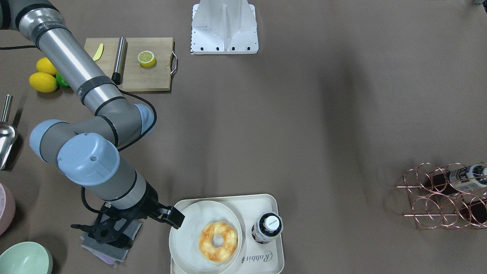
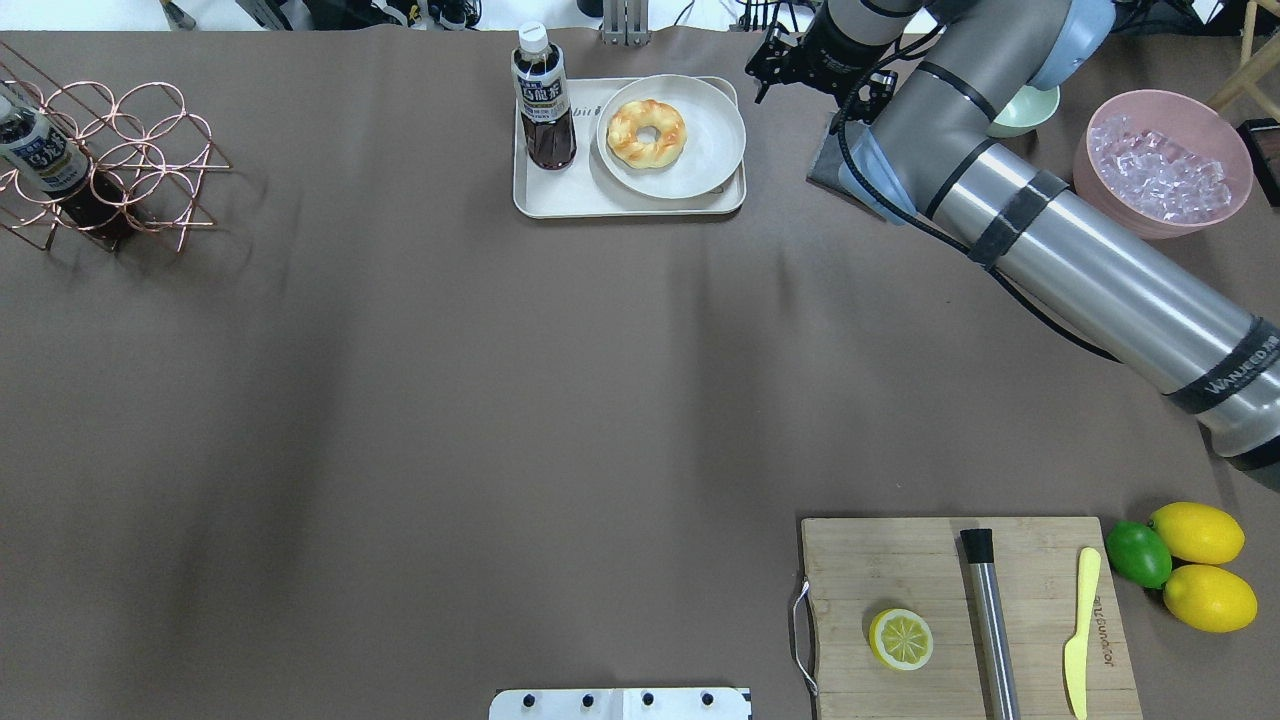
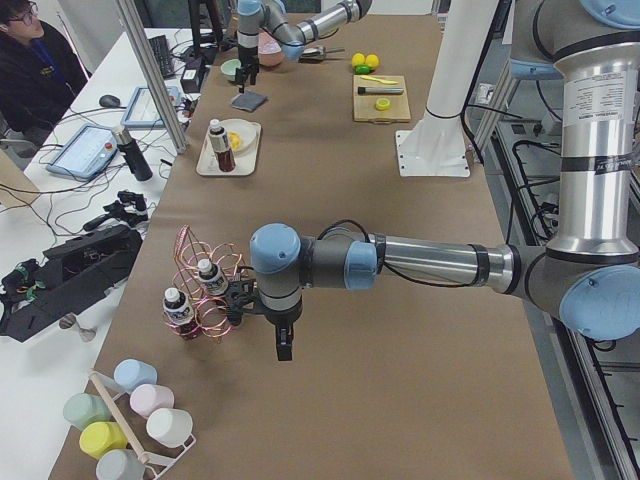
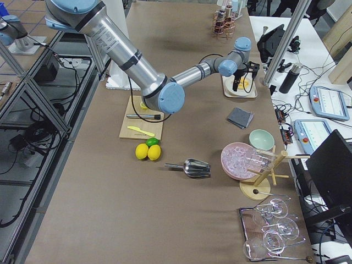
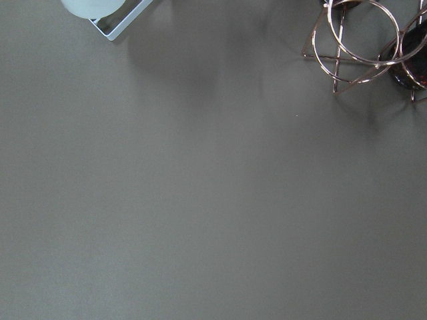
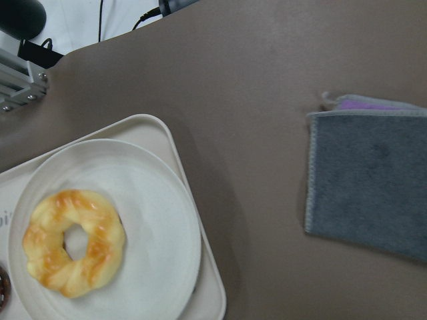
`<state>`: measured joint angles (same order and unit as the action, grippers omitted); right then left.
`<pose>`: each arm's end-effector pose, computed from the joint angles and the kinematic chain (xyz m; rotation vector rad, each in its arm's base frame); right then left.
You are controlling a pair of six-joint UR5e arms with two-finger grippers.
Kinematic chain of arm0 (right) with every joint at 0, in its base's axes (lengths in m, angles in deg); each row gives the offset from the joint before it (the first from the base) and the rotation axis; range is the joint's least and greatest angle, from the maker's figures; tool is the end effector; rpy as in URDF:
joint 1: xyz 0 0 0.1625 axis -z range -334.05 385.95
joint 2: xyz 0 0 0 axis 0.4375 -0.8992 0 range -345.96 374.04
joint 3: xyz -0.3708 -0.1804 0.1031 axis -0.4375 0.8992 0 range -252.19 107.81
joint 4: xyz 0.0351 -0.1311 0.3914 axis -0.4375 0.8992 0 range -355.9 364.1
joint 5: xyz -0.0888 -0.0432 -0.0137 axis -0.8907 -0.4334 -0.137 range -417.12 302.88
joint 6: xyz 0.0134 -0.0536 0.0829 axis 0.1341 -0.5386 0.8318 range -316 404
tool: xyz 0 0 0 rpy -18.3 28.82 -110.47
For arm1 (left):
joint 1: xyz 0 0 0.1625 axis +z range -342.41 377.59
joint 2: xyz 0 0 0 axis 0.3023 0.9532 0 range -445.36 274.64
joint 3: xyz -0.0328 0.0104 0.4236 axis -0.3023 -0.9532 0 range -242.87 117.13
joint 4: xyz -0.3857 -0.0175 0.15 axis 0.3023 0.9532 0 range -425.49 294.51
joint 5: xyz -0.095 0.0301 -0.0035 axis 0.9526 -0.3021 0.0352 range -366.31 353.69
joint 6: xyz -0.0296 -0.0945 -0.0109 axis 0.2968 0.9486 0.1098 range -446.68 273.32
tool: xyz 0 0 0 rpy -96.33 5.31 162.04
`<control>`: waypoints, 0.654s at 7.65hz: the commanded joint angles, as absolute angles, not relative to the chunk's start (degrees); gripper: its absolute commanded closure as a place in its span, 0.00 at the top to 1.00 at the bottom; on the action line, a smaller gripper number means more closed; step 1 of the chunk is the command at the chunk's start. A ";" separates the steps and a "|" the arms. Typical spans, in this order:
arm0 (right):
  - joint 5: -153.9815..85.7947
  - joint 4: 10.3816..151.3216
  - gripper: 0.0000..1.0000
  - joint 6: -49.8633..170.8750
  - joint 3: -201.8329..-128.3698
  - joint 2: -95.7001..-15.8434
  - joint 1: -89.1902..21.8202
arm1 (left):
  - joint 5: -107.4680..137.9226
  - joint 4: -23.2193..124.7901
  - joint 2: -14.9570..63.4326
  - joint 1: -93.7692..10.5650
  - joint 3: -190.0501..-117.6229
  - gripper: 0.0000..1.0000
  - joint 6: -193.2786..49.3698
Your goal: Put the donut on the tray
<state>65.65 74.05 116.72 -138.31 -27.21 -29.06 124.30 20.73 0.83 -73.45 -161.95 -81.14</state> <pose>-0.3968 -0.7050 0.2667 0.0120 -0.9394 0.3857 -0.0770 -0.4626 0.6236 -0.0029 0.7094 -0.1010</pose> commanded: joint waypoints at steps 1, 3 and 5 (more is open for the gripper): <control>66.72 91.49 1.00 105.48 -150.38 -31.48 -31.70 | 124.30 20.73 0.78 -73.46 -161.66 0.98 -81.23; 67.34 104.33 1.00 92.76 -164.23 -40.40 -33.72 | 124.21 20.73 0.60 -73.46 -161.66 0.98 -81.24; 67.25 109.29 1.00 79.84 -171.40 -50.78 -37.75 | 124.21 20.73 0.51 -73.46 -161.57 0.98 -81.24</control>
<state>67.23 103.80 91.63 -164.46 -41.80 -34.21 124.22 20.72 0.62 -73.46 -161.62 -81.23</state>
